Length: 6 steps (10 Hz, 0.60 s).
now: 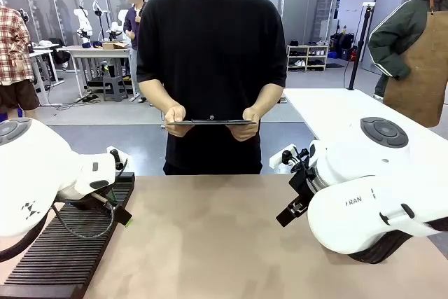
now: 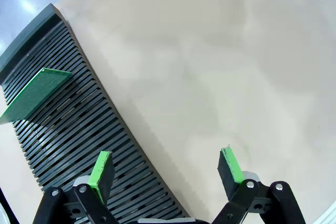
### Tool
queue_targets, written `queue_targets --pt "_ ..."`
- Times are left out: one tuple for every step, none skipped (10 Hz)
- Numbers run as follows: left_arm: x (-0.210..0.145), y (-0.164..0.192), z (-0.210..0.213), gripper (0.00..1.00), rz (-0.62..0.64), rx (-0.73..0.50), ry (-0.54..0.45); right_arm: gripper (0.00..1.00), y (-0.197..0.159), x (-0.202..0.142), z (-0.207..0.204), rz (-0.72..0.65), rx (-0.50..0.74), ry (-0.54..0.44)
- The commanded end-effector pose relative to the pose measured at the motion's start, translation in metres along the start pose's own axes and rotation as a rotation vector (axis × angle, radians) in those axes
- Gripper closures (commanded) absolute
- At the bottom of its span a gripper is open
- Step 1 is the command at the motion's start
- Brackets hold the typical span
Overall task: Inspect the PCB.
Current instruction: Pick up the Blank PCB and present it to the human.
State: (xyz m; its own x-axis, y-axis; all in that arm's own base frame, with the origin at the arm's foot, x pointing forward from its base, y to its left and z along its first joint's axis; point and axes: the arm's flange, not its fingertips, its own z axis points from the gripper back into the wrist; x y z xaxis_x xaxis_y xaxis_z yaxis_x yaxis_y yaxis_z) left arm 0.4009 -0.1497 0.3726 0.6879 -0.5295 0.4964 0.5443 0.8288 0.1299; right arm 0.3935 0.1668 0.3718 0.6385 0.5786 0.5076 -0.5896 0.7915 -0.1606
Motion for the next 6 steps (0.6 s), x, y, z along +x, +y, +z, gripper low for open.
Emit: queue_targets --pt "0.000 0.000 0.000 0.00 0.000 0.000 0.000 0.00 0.000 0.000 0.000 -0.002 0.000 0.000" --pt "0.000 0.000 0.000 0.00 0.000 0.000 0.000 0.00 0.000 0.000 0.000 -0.002 0.000 0.000" --pt "0.000 0.000 0.000 0.00 0.000 0.000 0.000 0.00 0.000 0.000 0.000 -0.002 0.000 0.000" --pt "0.000 0.000 0.000 0.00 0.000 0.000 0.000 0.00 0.000 0.000 0.000 0.000 0.000 0.000" --pt "0.018 0.005 0.020 0.00 -0.022 0.007 -0.015 0.00 -0.006 0.007 0.025 -0.035 0.057 -0.027" --pt "0.033 0.010 0.042 0.00 -0.011 -0.036 -0.025 0.00 -0.014 0.015 0.049 -0.071 0.087 -0.006"
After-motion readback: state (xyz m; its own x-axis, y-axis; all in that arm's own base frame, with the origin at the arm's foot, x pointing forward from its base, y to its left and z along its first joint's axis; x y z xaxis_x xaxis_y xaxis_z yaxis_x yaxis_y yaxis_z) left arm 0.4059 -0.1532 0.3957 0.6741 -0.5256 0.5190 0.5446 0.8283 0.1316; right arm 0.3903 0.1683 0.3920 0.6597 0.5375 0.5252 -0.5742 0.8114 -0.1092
